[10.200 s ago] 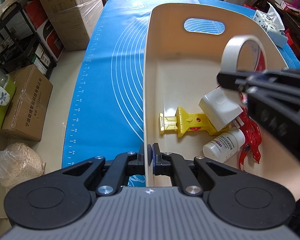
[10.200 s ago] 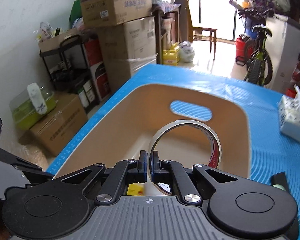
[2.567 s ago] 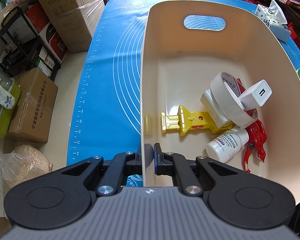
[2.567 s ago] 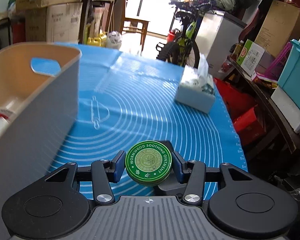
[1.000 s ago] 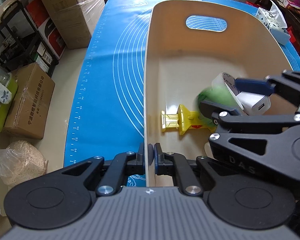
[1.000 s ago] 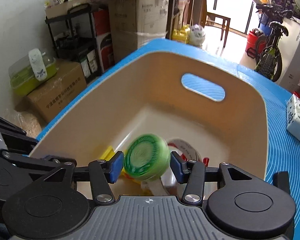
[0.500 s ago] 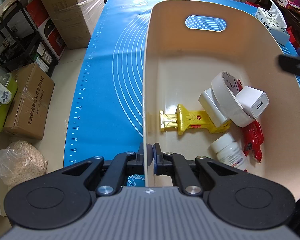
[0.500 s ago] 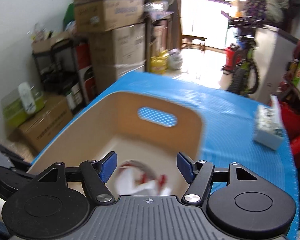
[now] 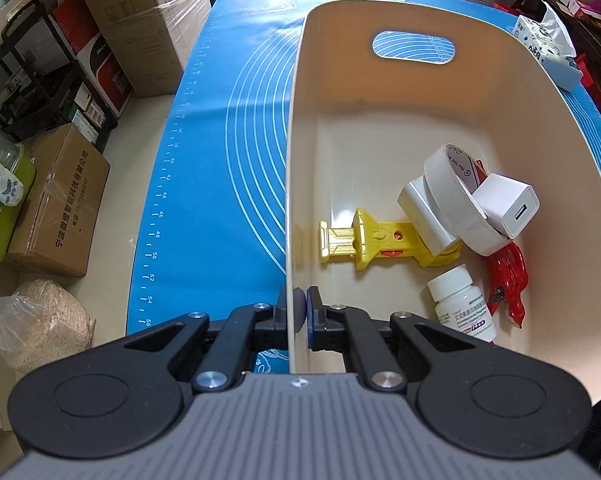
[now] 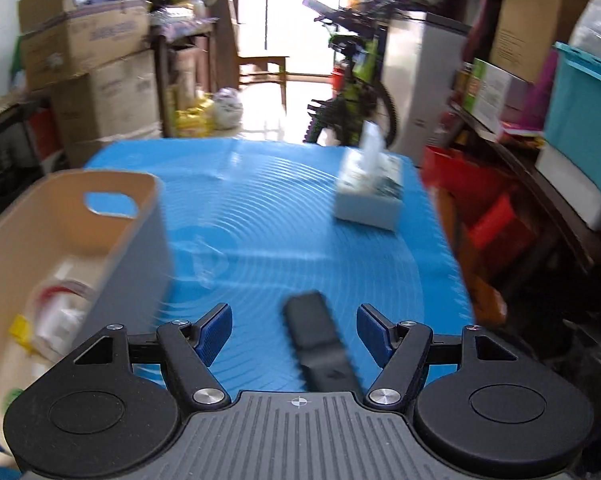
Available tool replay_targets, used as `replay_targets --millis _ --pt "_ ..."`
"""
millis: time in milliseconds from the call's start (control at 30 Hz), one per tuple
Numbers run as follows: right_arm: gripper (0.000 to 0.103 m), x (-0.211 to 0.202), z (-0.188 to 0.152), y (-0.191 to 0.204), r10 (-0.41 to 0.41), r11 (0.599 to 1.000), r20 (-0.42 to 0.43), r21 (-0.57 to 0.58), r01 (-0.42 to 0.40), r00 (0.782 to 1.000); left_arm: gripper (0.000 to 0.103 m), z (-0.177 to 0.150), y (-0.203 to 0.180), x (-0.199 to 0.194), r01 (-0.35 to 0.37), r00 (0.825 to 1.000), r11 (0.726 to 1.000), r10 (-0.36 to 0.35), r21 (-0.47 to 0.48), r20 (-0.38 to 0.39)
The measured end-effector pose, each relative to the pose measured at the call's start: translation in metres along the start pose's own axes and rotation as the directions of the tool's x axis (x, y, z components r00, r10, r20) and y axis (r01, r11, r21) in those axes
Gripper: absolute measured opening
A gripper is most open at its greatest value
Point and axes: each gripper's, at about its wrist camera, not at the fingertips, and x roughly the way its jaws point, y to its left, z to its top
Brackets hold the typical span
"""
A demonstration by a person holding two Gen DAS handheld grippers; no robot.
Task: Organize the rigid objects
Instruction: 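Grasp the black remote by its end with the right tool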
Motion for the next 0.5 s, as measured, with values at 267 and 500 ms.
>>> replay_targets --millis 267,500 --pt "0.074 0.032 -0.032 -0.023 -0.004 1.000 -0.046 0.016 0.004 0.999 0.008 0.000 0.001 -0.001 0.001 1.000 1.000 -0.001 -0.001 -0.002" --pt "0.074 0.056 -0.046 -0.018 0.049 0.999 -0.048 -0.012 -0.050 0.998 0.008 0.000 0.000 0.000 -0.001 1.000 1.000 0.001 0.001 -0.002"
